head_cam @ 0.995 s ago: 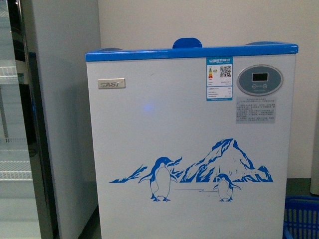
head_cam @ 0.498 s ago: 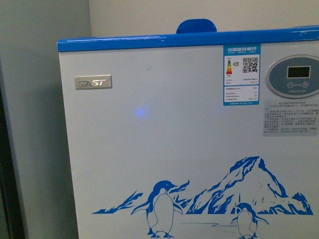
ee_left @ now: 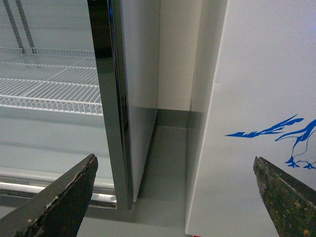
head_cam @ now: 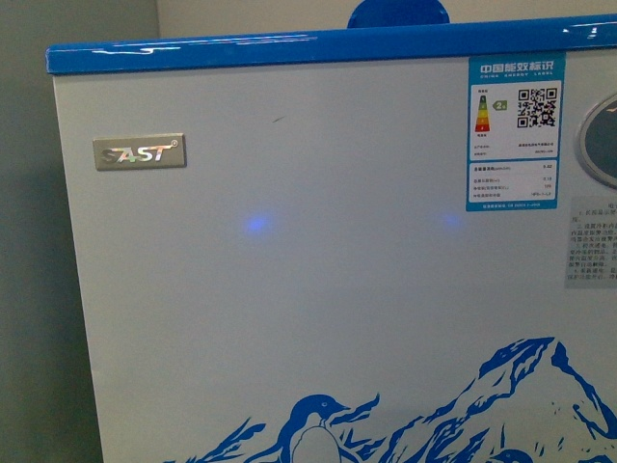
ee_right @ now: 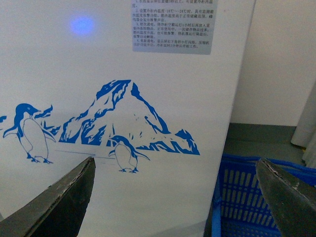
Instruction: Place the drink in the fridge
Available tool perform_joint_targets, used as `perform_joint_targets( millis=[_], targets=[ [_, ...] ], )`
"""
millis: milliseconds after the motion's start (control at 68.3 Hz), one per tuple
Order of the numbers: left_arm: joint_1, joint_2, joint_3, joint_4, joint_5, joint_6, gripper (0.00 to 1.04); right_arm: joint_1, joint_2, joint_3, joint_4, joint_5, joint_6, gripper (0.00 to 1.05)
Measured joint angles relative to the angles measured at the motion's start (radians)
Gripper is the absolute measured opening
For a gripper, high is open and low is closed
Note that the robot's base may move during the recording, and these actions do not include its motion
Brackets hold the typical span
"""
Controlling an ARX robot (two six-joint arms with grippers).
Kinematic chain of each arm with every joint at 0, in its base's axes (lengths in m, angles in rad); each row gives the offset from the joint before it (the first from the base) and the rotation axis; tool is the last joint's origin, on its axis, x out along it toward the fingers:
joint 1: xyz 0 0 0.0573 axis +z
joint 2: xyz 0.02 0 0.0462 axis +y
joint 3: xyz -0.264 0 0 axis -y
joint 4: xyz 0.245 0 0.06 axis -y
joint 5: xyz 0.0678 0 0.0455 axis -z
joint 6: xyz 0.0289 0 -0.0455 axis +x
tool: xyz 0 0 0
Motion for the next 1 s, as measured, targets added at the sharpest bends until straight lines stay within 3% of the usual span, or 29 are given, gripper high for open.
perform_joint_targets(
  millis=[44,88,146,278,366,600,995],
  targets=[
    [0.000,0.000,0.000,0.000,0.000,0.000,0.97,0.063,0.100,0.016,0.018,0.294,0.043,0.98],
    [0.000,0.000,0.000,0.000,0.000,0.000,0.97,-0.002,0.245,0.029,0.058,0.465,0.061,0.98],
    [0.000,0.000,0.000,0.000,0.000,0.000,0.97,-0.130,0.396,0.048,0.111,0.442,0.074,0.98],
    [0.000,0.000,0.000,0.000,0.000,0.000,0.97,-0.460,0.800,0.189,0.295,0.212,0.081,0.98],
    [0.000,0.000,0.000,0.000,0.000,0.000,0.97,-0.600,1.117,0.318,0.383,0.179,0.062,0.98],
    [0.000,0.000,0.000,0.000,0.000,0.000,0.97,-0.626,1.719,0.584,0.383,0.162,0.025,0.98],
    [0.000,0.000,0.000,0.000,0.000,0.000,0.97,-0.603,2.250,0.905,0.297,0.324,0.021,0.98]
  ],
)
